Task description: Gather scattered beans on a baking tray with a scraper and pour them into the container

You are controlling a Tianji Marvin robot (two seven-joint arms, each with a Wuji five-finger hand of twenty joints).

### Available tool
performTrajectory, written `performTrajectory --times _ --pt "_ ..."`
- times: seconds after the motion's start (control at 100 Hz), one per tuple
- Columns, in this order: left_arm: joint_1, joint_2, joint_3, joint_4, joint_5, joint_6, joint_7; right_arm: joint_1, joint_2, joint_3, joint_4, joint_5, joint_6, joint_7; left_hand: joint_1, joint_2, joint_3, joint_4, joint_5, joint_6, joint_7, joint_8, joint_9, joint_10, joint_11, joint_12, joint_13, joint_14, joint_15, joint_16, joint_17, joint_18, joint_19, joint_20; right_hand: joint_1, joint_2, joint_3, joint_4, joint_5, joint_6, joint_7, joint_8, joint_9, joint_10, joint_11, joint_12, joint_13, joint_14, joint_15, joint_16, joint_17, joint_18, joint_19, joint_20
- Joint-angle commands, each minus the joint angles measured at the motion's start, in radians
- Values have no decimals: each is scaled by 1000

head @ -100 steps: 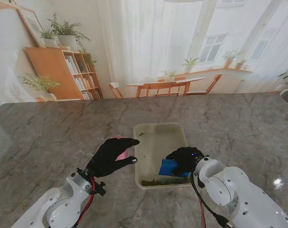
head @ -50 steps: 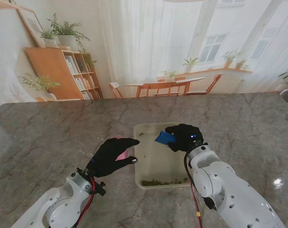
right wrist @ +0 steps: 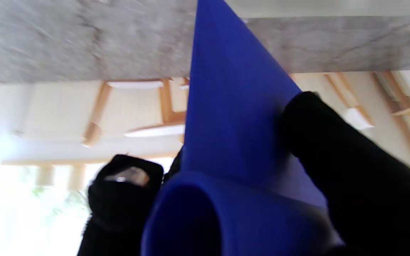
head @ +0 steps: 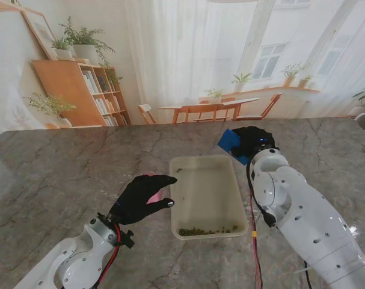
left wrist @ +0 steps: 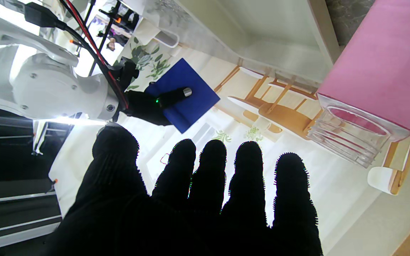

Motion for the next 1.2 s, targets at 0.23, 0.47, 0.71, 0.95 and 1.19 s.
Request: performTrajectory --times 0.23,0.47,0.71,0.95,1.19 --pt "1 -1 6 -2 3 20 -5 86 1 30 130 184 187 63 26 40 -15 102 8 -21 0 5 2 -28 -2 16 16 -3 2 3 -3 17 5 35 88 47 40 42 30 -47 27 6 -22 69 57 -15 81 -157 13 -13 39 -53 47 4" --pt "-3 -1 9 -1 3 26 -10 124 -15 26 238 333 303 56 25 39 -16 102 8 -23 0 5 0 -28 -3 16 18 -4 2 3 -2 17 5 35 99 25 53 46 45 -26 37 -5 -9 89 49 -27 89 -124 7 -20 38 -24 49 14" --pt "-11 0 15 2 0 34 -19 177 -57 14 375 526 386 8 27 39 -15 102 8 -21 0 5 1 -26 -3 16 17 -3 2 3 -3 18 5 35 110 25 51 50 45 -9 47 -11 -9 99 48 -25 58 -62 12 -20 16 50 23 3" --pt "-18 1 21 4 -2 44 -27 208 -105 56 465 698 443 -37 27 38 -15 102 7 -21 -1 5 1 -25 -3 16 16 -2 2 3 -3 19 6 35 133 24 31 58 40 18 53 -15 -16 123 40 -14 2 4 18 -21 -68 126 35 6" --pt "-24 2 26 6 4 47 -26 222 -97 50 527 711 424 2 27 38 -15 102 7 -20 -1 4 1 -25 -2 16 16 -2 2 3 -3 17 6 35 142 25 16 46 -1 35 34 -43 -38 136 22 -14 -62 62 -25 -37 -144 174 -1 -7"
